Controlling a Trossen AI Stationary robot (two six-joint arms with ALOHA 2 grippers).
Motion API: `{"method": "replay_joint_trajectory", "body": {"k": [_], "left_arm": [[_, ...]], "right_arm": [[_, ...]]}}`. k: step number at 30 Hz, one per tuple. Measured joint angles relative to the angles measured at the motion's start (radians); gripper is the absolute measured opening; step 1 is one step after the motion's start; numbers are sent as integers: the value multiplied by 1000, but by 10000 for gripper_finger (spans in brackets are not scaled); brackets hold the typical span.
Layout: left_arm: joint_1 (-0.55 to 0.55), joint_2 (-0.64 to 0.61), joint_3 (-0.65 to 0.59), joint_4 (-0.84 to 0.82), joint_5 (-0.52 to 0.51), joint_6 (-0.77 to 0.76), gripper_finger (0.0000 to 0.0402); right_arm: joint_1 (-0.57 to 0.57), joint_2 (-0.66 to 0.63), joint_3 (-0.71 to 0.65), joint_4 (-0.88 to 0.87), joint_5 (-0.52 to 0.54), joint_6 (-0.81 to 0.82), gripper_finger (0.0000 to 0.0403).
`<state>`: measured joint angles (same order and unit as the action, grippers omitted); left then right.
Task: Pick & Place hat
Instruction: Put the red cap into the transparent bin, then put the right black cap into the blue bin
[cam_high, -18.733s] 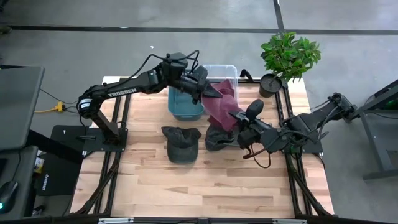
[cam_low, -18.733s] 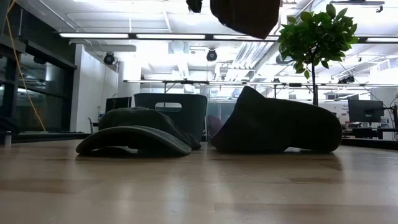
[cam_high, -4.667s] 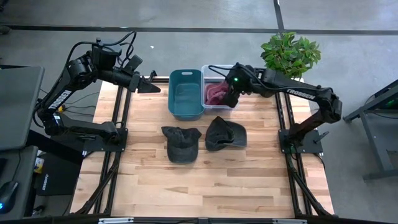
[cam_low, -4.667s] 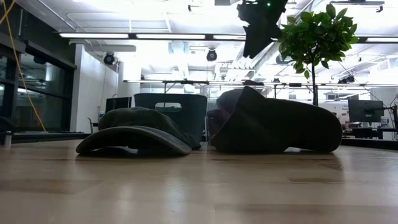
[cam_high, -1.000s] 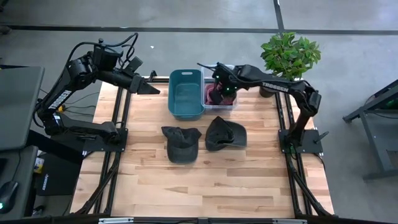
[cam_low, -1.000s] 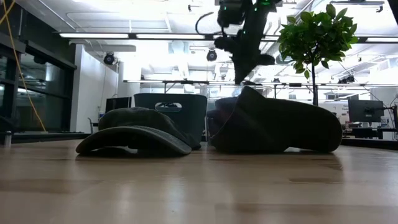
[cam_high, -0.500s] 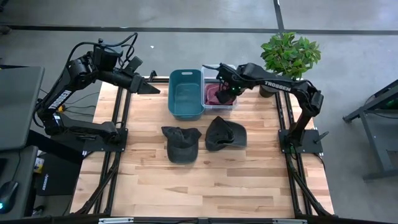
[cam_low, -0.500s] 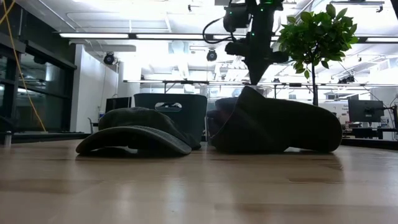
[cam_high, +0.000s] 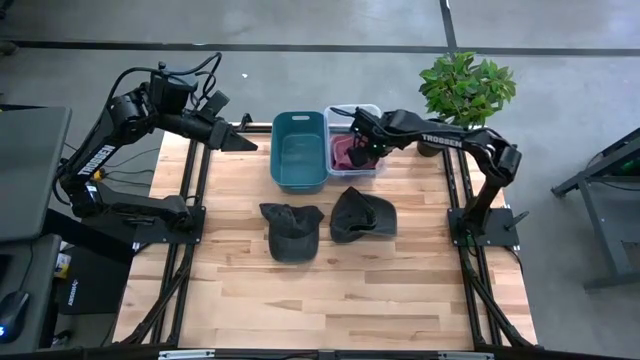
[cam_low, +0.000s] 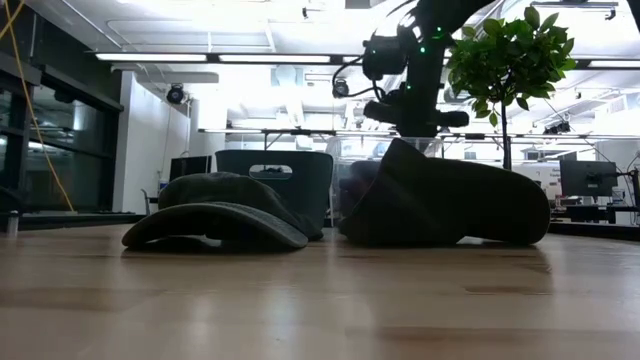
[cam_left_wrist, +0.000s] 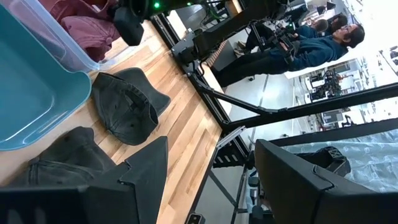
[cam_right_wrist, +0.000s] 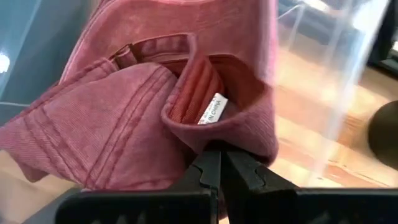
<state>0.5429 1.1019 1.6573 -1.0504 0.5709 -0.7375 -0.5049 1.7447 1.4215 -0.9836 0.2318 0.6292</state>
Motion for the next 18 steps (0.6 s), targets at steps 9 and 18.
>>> {"method": "replay_joint_trajectory", "body": {"k": [9,18], "left_arm": [[0,0,0,0,-1,0,225],[0,0,0,0,-3,0,225]], "right_arm": [[0,1,33,-3,-18,-28,0],[0,1,165,-70,-17,-82,0]]}}
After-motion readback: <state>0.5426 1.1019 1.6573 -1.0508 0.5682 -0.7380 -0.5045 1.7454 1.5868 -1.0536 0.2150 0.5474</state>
